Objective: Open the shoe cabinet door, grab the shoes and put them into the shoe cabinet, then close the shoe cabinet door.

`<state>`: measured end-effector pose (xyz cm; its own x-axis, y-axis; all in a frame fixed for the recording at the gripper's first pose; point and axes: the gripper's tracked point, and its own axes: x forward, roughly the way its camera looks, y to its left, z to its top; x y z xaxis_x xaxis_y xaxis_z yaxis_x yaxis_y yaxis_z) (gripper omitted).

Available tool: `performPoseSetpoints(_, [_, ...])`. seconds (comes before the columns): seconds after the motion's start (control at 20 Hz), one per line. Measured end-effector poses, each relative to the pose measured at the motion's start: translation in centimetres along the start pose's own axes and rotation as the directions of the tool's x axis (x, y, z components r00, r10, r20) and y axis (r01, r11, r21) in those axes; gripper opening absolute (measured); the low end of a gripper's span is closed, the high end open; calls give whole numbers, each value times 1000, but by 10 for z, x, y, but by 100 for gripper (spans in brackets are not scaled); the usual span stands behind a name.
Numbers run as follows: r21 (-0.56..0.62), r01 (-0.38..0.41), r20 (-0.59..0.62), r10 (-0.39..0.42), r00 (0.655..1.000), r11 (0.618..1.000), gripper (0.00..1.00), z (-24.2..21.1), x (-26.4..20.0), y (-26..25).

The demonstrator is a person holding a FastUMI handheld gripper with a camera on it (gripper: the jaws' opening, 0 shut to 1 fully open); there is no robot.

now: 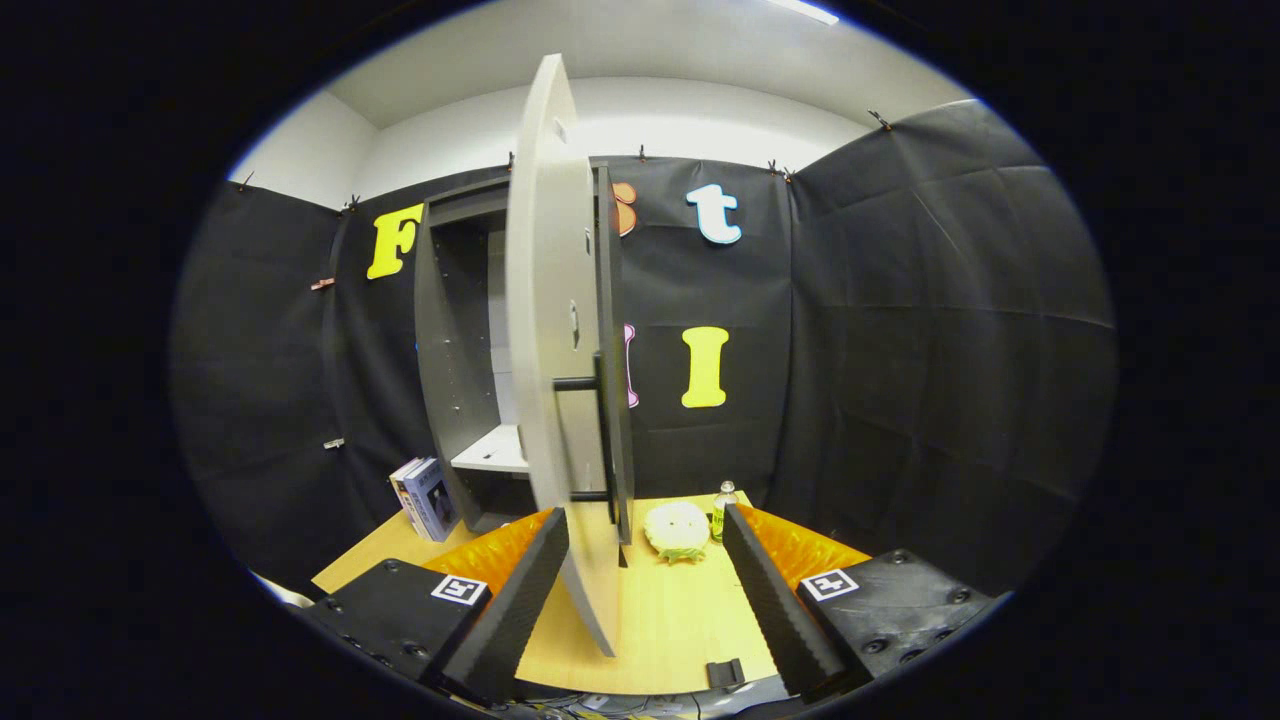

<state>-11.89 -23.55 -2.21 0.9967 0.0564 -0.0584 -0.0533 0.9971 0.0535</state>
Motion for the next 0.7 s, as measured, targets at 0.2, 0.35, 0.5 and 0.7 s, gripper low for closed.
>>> performPoseSetpoints(0.2, [-2,-5,-2,5,1000,1000,99,4,28,-26])
performPoseSetpoints(0.35, [8,-33,-5,33,999,999,99,3,52,-34])
performPoseSetpoints(0.5, [20,-85,-23,86,996,996,99,2,74,-35])
performPoseSetpoints(0.7, [72,-146,-19,148,989,987,99,7,103,-33])
